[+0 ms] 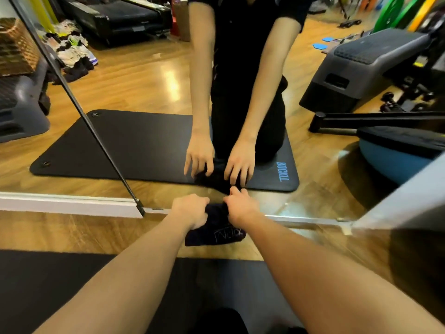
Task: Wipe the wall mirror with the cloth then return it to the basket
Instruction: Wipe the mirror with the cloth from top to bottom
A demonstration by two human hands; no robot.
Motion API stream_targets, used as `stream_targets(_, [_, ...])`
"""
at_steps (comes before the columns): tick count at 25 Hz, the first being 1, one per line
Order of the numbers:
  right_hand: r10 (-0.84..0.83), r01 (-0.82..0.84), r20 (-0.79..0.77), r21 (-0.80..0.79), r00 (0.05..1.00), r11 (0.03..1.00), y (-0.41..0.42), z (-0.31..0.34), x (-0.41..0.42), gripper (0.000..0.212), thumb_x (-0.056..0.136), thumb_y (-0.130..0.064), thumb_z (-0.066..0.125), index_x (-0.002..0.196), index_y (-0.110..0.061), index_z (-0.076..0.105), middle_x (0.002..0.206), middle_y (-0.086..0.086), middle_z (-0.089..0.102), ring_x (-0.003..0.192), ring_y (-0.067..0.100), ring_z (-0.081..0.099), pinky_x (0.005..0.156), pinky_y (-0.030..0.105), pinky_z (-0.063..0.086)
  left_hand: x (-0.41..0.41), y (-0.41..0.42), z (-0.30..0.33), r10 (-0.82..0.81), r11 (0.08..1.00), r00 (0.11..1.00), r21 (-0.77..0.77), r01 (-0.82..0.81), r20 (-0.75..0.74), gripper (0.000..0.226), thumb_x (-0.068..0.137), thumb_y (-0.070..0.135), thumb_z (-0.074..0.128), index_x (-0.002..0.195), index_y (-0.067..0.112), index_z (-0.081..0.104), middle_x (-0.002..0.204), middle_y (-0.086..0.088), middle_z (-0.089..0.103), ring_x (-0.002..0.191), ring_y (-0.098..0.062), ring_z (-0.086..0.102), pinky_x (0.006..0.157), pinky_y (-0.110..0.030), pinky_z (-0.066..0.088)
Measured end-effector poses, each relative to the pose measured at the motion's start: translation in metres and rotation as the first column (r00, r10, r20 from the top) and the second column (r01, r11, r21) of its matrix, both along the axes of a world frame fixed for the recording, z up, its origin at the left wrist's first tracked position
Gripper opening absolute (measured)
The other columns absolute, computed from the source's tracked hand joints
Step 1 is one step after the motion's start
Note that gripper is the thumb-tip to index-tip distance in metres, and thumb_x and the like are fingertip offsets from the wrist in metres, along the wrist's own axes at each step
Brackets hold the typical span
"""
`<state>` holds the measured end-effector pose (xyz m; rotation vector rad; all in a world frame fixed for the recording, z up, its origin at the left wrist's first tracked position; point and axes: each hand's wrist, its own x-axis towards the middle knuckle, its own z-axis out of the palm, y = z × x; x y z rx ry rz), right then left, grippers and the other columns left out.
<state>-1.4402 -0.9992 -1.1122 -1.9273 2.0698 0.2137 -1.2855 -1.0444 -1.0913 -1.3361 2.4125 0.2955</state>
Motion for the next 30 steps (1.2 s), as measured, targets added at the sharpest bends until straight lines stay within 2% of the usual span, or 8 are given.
stream_targets(5, [-0.105,0.105,-0.011,0.029,0.994,0.994,0.04,0.041,-0.061,0.03,0.093,-0.01,0.055,0.121,-0.015,0.061,0.121,0.009,0.06,0.117,0.033,0.053,0.077,0.041,0.044,-0.065,0.035,0.031,-0.055,0.998,0.997,0.04,0.058,-0.056,0.039,0.094,0.029,0.05,0.132,0.025,0.056,0.131,-0.008,0.061,0.117,-0.032,0.059,0.081,-0.035,0.045])
stream_targets(9, [-0.182,0.18,-0.007,0.182,0.983,0.967,0.075,0.054,-0.108,0.015,0.089,-0.011,0.058,0.103,-0.014,0.06,0.109,0.012,0.064,0.093,0.034,0.059,0.079,0.042,0.053,-0.117,0.065,0.049,-0.125,0.989,0.991,0.076,0.128,-0.045,0.053,0.089,0.026,0.051,0.142,0.028,0.054,0.142,-0.008,0.057,0.127,-0.032,0.057,0.1,-0.039,0.048])
stream_targets(11, [-0.203,0.207,-0.043,0.257,0.978,0.944,0.088,0.058,-0.139,0.015,0.089,-0.016,0.064,0.104,-0.012,0.064,0.107,0.013,0.066,0.088,0.031,0.057,0.081,0.04,0.053,-0.151,0.068,0.05,-0.199,0.971,0.98,0.134,0.198,-0.006,0.052,0.088,0.026,0.051,0.14,0.029,0.057,0.142,-0.007,0.057,0.127,-0.031,0.056,0.102,-0.038,0.048])
stream_targets(15, [-0.308,0.312,-0.065,0.326,0.949,0.893,0.113,0.089,-0.206,0.036,0.089,-0.023,0.071,0.124,-0.014,0.067,0.112,0.007,0.068,0.094,0.027,0.059,0.094,0.042,0.054,-0.247,0.061,0.069,-0.387,0.899,0.922,0.23,0.372,0.024,0.052,0.09,0.021,0.045,0.141,0.02,0.056,0.147,-0.01,0.052,0.132,-0.031,0.051,0.107,-0.04,0.045])
stream_targets(17, [-0.425,0.424,-0.066,0.296,0.903,0.856,0.14,0.125,-0.241,0.038,0.09,-0.019,0.066,0.128,-0.013,0.067,0.12,0.01,0.069,0.103,0.03,0.063,0.094,0.039,0.053,-0.298,0.078,0.106,-0.482,0.853,0.876,0.223,0.471,-0.01,0.049,0.091,0.017,0.045,0.139,0.016,0.057,0.141,-0.012,0.056,0.129,-0.032,0.053,0.098,-0.032,0.045])
stream_targets(20, [-0.549,0.547,-0.071,0.26,0.833,0.796,0.185,0.196,-0.294,0.039,0.092,-0.012,0.058,0.13,-0.012,0.064,0.125,0.011,0.066,0.113,0.033,0.061,0.087,0.037,0.048,-0.362,0.112,0.166,-0.585,0.782,0.805,0.196,0.592,-0.098,0.045,0.086,0.017,0.049,0.129,0.016,0.064,0.129,-0.013,0.065,0.117,-0.032,0.06,0.095,-0.035,0.051])
stream_targets(25, [-0.615,0.597,-0.033,0.285,0.788,0.75,0.231,0.281,-0.377,0.036,0.095,-0.009,0.057,0.129,-0.016,0.065,0.117,0.009,0.065,0.104,0.032,0.061,0.084,0.042,0.051,-0.435,0.159,0.244,-0.568,0.771,0.811,0.254,0.583,-0.137,0.033,0.085,0.014,0.049,0.113,0.018,0.065,0.114,-0.011,0.066,0.099,-0.03,0.061,0.076,-0.033,0.049])
stream_targets(30, [-0.571,0.541,0.064,0.252,0.818,0.803,0.256,0.308,-0.407,0.034,0.094,-0.007,0.056,0.123,-0.017,0.068,0.113,0.009,0.068,0.104,0.032,0.062,0.085,0.041,0.052,-0.46,0.17,0.29,-0.544,0.803,0.83,0.213,0.557,-0.123,0.023,0.085,0.012,0.048,0.099,0.018,0.064,0.113,-0.01,0.063,0.105,-0.03,0.059,0.086,-0.035,0.051])
